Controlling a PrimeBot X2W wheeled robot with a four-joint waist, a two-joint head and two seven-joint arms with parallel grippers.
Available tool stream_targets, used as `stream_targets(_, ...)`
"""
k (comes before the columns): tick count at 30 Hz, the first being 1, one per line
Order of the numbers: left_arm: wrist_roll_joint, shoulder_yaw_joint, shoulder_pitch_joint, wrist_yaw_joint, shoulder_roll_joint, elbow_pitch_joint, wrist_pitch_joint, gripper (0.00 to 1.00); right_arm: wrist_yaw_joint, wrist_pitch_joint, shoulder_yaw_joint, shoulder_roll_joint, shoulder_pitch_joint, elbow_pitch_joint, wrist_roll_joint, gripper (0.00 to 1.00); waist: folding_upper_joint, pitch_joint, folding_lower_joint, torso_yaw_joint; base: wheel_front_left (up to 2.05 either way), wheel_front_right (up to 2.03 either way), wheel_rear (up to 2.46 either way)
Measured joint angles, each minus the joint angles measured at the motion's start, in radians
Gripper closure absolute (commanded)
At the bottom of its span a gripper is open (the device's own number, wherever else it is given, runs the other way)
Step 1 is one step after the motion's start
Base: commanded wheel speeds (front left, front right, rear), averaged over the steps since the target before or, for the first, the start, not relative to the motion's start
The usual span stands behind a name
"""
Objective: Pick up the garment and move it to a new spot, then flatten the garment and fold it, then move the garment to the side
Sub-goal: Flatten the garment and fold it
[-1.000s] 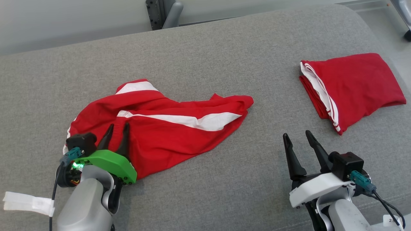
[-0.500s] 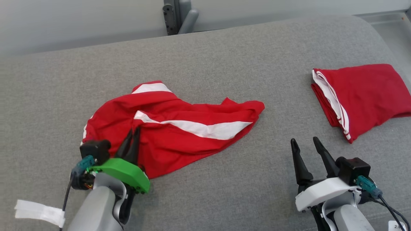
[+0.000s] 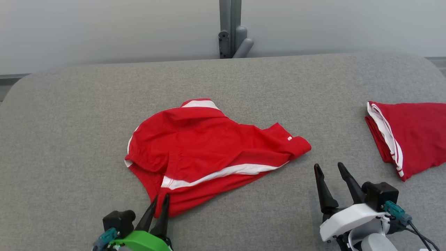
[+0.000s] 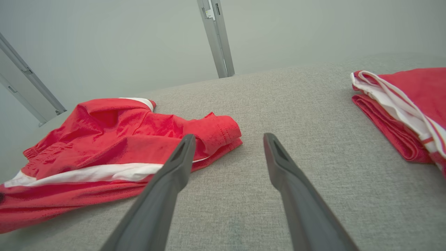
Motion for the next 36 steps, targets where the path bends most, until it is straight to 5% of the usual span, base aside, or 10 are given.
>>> stream_targets(1, 0.002, 0.007, 0.012, 0.0, -0.003, 0.008, 0.0, 0.0, 0.0, 0.0, 0.001, 0.0, 0.001, 0.002, 0.0, 0.0, 0.0, -0.005, 0.0, 0.005, 0.0, 0.0, 0.0)
stream_targets(10, 0.07, 0.15, 0.049, 0.046, -0.026, 0.009, 0.0, 0.0, 0.0, 0.0, 0.001, 0.0, 0.016, 0.022, -0.029, 0.0, 0.0, -0.025, 0.0, 0.013, 0.0, 0.0, 0.0)
stream_targets(16, 0.138, 0.189, 0.05, 0.033, -0.043, -0.05, 0.0, 0.0, 0.0, 0.0, 0.008, -0.007, -0.01, 0.026, -0.043, 0.0, 0.0, -0.007, 0.0, 0.026, 0.0, 0.0, 0.0)
stream_targets(35, 0.139, 0.156, 0.034, 0.01, -0.061, -0.108, 0.0, 0.0, 0.0, 0.0, 0.044, -0.08, -0.174, 0.2, -0.02, 0.0, 0.0, 0.086, 0.0, 0.131, 0.0, 0.0, 0.0)
stream_targets(36, 0.138, 0.155, 0.032, 0.01, -0.061, -0.111, 0.0, 0.0, 0.0, 0.0, 0.049, -0.087, -0.18, 0.207, -0.018, 0.29, 0.0, 0.093, 0.0, 0.133, 0.0, 0.0, 0.0)
